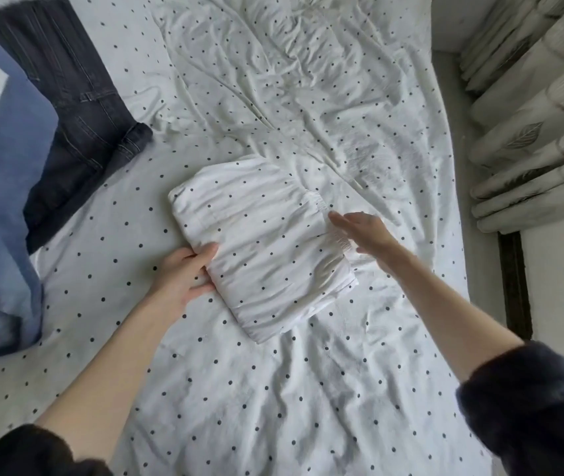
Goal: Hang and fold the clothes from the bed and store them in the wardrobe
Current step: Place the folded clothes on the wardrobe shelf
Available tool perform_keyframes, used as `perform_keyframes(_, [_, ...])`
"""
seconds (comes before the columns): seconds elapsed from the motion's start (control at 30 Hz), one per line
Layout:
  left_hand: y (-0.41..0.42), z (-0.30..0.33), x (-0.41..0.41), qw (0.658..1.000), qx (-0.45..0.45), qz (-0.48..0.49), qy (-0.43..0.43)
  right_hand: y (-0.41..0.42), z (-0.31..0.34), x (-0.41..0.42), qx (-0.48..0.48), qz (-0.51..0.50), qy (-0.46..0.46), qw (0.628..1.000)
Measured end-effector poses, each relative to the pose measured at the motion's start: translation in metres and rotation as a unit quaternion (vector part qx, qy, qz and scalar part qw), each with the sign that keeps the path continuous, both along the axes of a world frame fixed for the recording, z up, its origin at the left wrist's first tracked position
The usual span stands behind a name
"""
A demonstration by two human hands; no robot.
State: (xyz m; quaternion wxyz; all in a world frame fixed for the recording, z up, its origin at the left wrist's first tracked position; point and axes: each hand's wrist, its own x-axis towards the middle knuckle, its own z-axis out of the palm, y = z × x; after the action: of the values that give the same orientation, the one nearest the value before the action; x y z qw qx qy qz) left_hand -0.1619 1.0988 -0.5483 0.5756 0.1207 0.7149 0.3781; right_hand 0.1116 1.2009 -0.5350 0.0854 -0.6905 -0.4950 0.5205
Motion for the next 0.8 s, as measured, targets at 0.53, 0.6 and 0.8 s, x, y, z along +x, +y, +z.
perform_keyframes(0.53, [0.006, 0.016, -0.015, 0.997, 0.037, 0.022, -0.063, 0.033, 0.020, -0.013, -0.184, 0.073, 0.122, 0.973])
perform_keyframes(0.6, [0.005, 0.031, -0.019, 0.997, 0.043, 0.015, -0.058, 0.024, 0.030, -0.014, -0.178, 0.062, 0.134, 0.973])
perform_keyframes(0.8, [0.003, 0.080, -0.031, 0.993, 0.074, -0.070, -0.065, -0.023, 0.067, -0.006, -0.153, -0.021, 0.164, 0.974])
